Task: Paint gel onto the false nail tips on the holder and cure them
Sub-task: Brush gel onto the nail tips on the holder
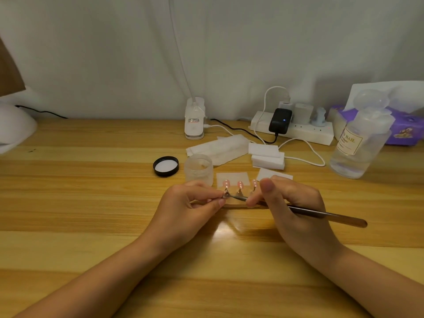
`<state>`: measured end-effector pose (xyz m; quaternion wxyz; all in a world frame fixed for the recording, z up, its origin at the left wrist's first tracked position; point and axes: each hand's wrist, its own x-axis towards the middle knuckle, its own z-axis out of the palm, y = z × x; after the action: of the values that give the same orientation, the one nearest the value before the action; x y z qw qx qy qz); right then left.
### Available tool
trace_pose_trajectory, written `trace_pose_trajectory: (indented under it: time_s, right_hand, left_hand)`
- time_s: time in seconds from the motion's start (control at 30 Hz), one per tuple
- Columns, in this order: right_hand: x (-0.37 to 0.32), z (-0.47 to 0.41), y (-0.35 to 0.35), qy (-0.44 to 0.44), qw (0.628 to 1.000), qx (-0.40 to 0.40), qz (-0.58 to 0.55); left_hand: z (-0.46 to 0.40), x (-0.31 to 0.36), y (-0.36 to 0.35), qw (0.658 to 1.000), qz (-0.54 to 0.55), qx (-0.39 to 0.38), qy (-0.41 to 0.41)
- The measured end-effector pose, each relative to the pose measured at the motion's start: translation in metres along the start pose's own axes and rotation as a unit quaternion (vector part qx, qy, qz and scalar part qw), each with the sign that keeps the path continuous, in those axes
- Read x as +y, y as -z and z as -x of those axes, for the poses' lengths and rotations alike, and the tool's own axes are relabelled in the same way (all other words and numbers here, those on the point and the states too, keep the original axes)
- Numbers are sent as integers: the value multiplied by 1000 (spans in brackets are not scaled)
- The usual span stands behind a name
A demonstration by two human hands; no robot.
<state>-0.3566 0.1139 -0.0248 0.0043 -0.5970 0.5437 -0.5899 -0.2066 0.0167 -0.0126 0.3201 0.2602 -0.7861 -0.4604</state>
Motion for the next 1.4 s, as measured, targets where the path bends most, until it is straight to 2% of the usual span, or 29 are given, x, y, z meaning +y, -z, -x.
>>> trace_pose_trajectory:
  time_s: [0.27, 0.47, 0.8, 1.07, 1.2, 1.4]
  right_hand:
    - [-4, 2, 1, -45, 997, 22, -59]
    - [-5, -2, 0, -26, 1000, -6, -10]
    - [-4, 0, -1, -57, 997, -7, -42]
    - [-4, 1, 1, -93, 992, 33, -78]
    - [-7, -1, -1, -76, 996, 9, -53]
    - [-7, 0, 0, -98, 992, -8, -80]
  left_hand:
    - [1, 1, 0, 1000, -14, -9, 2]
    - [1, 0, 0, 1000, -4, -11, 6]
    - [1, 0, 0, 1000, -8, -15, 2]
    - [1, -1, 1, 1000, -14, -15, -2]
    - [1, -1, 1, 1000, -15, -17, -3]
    - [0, -1, 1, 1000, -27, -4, -5]
